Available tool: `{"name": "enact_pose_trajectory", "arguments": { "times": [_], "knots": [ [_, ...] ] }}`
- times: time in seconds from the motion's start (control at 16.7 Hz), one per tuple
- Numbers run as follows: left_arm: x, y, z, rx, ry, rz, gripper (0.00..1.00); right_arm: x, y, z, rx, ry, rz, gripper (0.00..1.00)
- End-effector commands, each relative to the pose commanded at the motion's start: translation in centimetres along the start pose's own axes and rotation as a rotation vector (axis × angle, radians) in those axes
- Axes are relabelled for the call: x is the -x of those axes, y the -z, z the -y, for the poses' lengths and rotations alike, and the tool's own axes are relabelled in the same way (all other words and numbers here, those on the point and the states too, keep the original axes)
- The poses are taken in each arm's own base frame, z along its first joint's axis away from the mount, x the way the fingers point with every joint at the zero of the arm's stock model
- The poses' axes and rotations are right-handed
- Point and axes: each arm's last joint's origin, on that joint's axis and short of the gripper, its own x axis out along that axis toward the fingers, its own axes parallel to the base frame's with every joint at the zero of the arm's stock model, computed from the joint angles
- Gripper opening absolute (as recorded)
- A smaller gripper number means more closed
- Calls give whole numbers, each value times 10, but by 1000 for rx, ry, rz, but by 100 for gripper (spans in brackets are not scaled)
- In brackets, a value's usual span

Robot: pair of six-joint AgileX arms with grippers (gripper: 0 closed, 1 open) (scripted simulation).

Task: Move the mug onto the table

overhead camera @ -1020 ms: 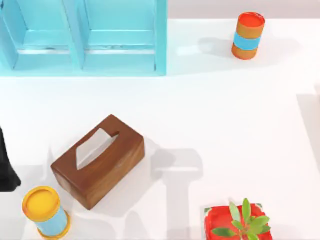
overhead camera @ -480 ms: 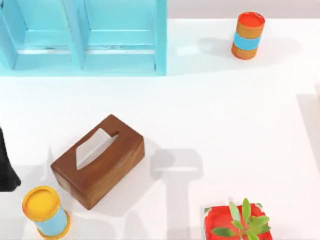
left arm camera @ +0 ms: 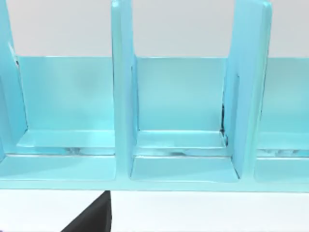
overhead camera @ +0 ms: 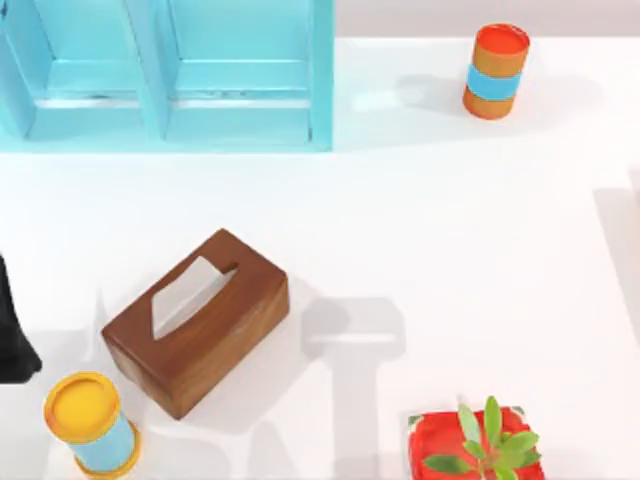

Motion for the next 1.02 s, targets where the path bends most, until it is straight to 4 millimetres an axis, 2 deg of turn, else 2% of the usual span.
{"name": "enact_pose_trajectory", "arguments": {
  "times": [0.18, 0.36, 0.54, 0.66, 1.02],
  "knots": [
    [0, 0, 0, 0, 0, 0, 100, 18, -7, -16, 4, 6, 7, 0],
    [0, 0, 0, 0, 0, 0, 100, 48, -10, -46, 6, -4, -10, 0],
    [0, 0, 0, 0, 0, 0, 100, 80, -6, -81, 1, -6, -17, 0],
    [0, 0, 0, 0, 0, 0, 100, 95, -1, -96, 0, -2, -6, 0],
    [0, 0, 0, 0, 0, 0, 100, 97, 0, -99, -5, -5, -7, 0]
  ]
}}
